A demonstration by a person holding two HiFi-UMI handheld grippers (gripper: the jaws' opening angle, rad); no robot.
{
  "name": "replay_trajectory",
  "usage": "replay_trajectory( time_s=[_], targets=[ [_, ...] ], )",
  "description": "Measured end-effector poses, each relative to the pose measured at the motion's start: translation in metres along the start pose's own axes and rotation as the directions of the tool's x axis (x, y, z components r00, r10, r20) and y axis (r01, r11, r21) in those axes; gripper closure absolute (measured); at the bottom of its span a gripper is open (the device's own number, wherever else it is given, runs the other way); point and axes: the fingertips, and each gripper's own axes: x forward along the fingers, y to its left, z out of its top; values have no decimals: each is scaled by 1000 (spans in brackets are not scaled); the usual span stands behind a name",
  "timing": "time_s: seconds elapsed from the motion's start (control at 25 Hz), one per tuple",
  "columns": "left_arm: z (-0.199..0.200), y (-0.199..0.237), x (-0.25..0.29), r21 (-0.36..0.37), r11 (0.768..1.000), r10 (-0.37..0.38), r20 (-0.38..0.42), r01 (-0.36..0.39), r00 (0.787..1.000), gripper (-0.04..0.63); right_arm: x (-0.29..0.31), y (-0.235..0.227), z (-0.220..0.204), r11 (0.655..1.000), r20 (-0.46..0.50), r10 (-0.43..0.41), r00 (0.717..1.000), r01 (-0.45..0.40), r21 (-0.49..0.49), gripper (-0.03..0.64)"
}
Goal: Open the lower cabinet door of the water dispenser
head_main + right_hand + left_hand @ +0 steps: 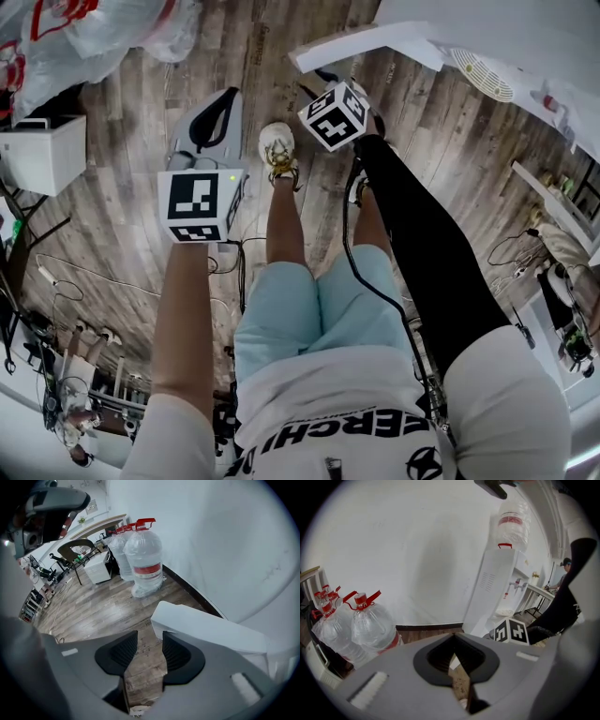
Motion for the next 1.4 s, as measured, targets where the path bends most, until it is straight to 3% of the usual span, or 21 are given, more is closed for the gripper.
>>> replay_trajectory(
  time_s=[0.64, 1.04, 1.4],
  targets=[
    [21, -51, -6, 108, 988, -109, 1, 108, 994, 537, -55, -4, -26, 988, 70, -80, 994, 70, 140, 453],
    [36, -117, 3, 192, 963, -194, -3, 191, 981, 537, -108, -23, -50, 958, 157, -161, 974, 116, 261, 453],
    [33, -192, 2, 215, 957, -198, 7, 192, 980, 537, -176, -31, -101, 916, 243, -242, 939, 139, 376, 453]
  ],
)
